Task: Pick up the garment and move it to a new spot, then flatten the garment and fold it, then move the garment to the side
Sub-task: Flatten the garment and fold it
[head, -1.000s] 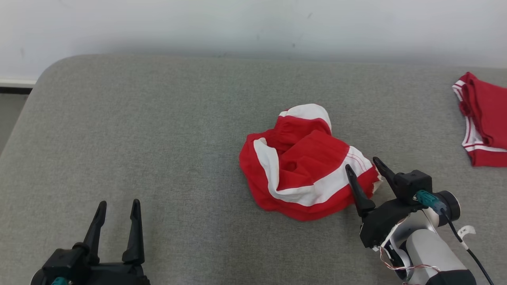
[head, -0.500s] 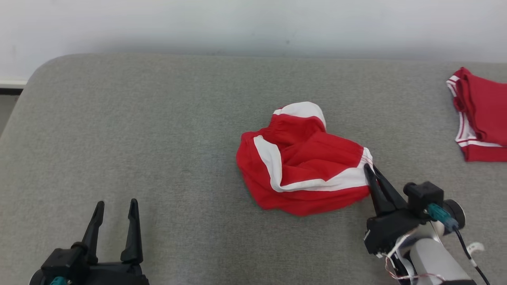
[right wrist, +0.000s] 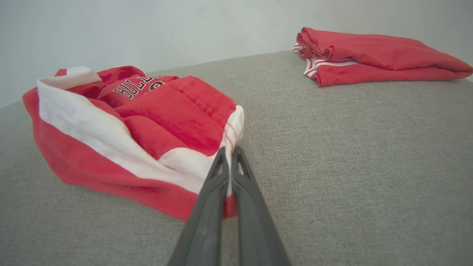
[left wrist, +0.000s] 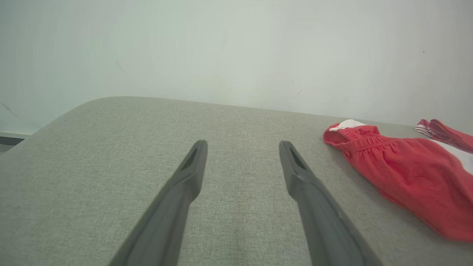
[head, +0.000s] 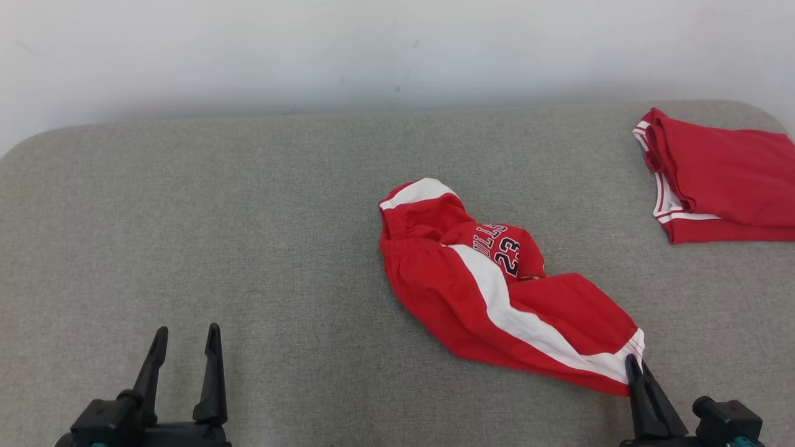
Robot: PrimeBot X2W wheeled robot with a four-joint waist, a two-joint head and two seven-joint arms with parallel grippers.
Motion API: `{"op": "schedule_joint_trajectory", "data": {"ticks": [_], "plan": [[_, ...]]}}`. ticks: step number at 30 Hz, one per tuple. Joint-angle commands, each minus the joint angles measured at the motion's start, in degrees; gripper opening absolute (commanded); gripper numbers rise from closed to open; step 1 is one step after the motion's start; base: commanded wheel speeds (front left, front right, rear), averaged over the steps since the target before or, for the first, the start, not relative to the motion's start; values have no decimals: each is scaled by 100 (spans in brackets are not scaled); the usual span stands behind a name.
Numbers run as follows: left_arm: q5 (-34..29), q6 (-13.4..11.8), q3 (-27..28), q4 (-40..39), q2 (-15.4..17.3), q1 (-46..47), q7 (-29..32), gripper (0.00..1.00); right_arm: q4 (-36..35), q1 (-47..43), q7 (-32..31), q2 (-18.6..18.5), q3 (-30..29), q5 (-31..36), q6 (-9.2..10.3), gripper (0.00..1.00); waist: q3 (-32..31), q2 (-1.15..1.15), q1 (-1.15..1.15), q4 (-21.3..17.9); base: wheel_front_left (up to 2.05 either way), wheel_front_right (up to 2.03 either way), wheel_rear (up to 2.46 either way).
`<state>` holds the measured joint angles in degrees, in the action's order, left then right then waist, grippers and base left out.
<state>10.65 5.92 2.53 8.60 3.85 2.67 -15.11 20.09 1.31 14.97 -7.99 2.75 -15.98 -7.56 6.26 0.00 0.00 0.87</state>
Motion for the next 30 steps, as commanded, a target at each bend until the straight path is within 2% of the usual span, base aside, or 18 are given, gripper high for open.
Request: {"op": "schedule_joint_trajectory", "data": {"ticks": [1,2,9,16,23,30], "plan": [[-15,7,24,16,-17,-93,-2,100,-40,-43,17,50,-52,-2,17,49,-42,0,0,-36,0,0,0],[-24,7,35,22,-18,-98,-2,100,-65,-86,17,90,-89,20,17,100,-61,0,0,-50,0,0,0],[-96,48,75,62,29,-156,-2,100,-474,-15,24,216,-249,244,17,100,-208,0,0,-92,0,0,0],[-139,47,117,59,25,-165,-2,100,-1061,-112,16,319,35,454,17,100,-288,0,0,-61,0,0,0],[-167,50,129,89,46,65,-2,100,-1142,-124,16,400,285,500,17,100,-209,0,0,-72,0,0,0],[-116,103,-110,235,297,861,39,100,-1096,24,16,422,363,489,17,100,-36,0,0,-231,0,0,0]]}}
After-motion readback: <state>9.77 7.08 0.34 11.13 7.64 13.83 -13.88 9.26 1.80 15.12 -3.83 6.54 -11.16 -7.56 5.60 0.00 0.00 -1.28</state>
